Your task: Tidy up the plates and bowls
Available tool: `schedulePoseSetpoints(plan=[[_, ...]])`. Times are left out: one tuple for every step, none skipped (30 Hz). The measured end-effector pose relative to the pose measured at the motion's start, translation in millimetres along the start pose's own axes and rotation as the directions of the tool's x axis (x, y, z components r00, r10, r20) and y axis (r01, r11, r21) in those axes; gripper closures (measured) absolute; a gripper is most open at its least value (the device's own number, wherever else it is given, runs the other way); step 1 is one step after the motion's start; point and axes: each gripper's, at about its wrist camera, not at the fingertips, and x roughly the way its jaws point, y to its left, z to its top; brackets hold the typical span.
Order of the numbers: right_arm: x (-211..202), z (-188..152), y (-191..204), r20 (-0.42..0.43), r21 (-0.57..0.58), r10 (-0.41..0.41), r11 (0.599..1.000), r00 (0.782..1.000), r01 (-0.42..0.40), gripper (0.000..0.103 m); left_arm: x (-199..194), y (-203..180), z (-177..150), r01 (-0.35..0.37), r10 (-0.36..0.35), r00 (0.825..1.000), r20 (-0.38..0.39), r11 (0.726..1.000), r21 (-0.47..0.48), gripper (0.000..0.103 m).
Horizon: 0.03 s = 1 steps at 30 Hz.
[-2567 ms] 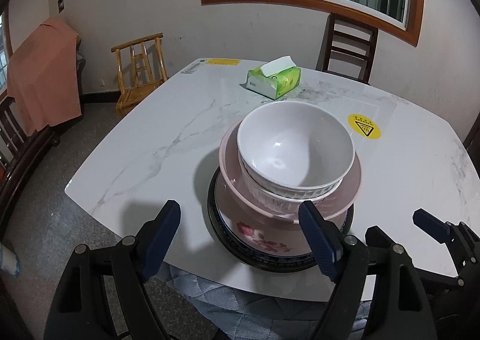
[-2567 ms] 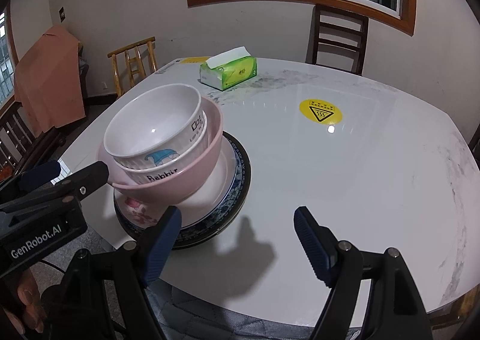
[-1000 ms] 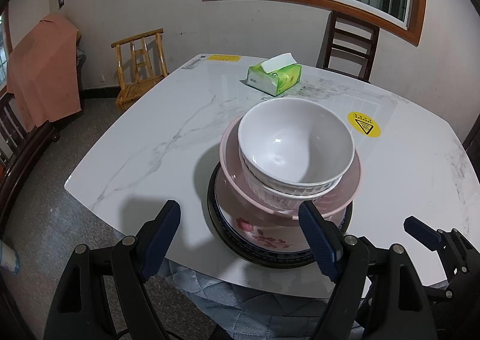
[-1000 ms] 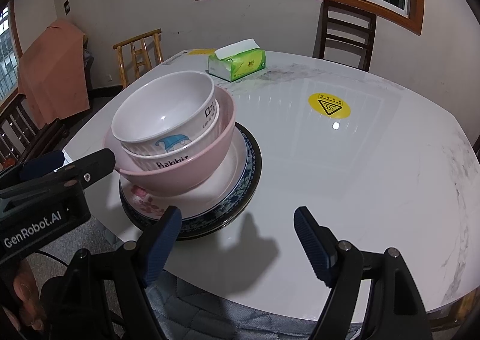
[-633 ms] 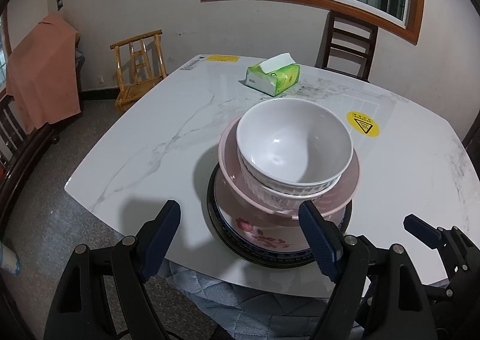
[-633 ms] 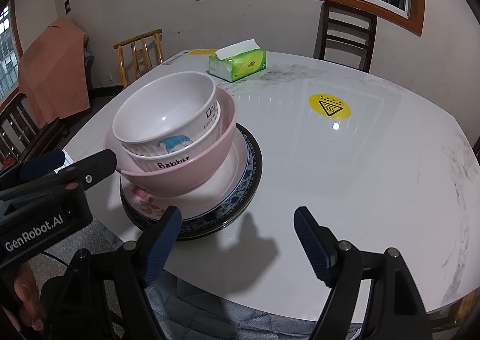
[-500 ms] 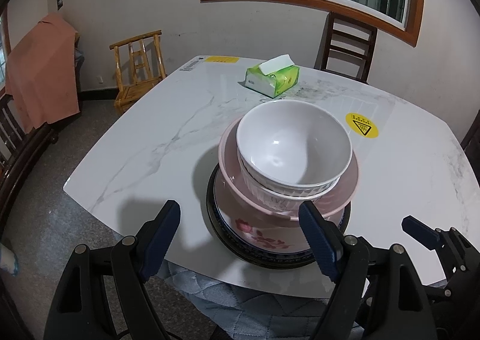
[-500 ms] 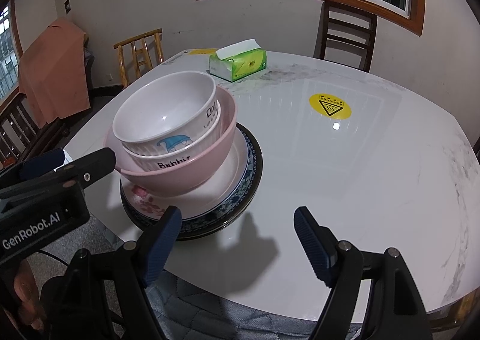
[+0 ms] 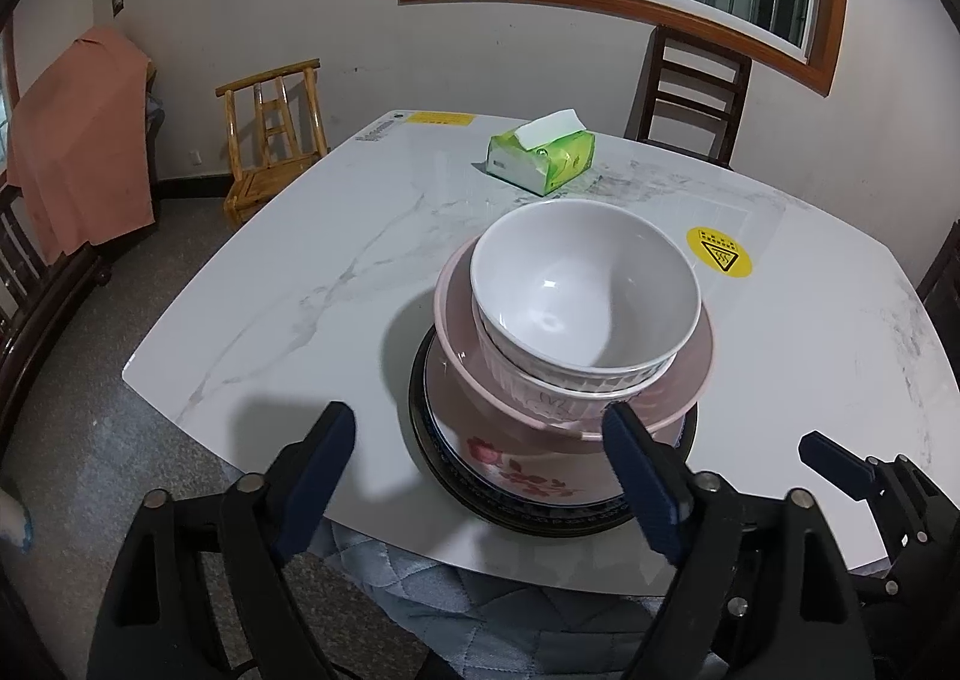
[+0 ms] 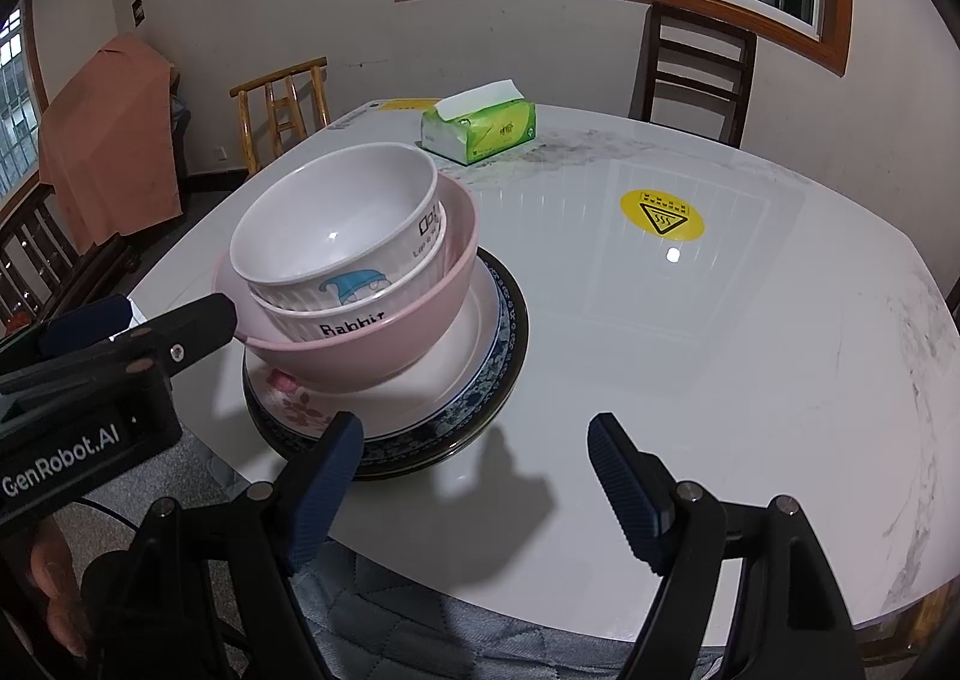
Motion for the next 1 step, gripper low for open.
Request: schedulePoseSetpoints(plan=[[0.0,-0.1,0.3,0.0,0.0,0.001,1.0,1.0,-0.001,0.023,-0.4,-1.2,-0.2,-0.005,0.005,1.0,0.002,1.0,0.007,0.02]])
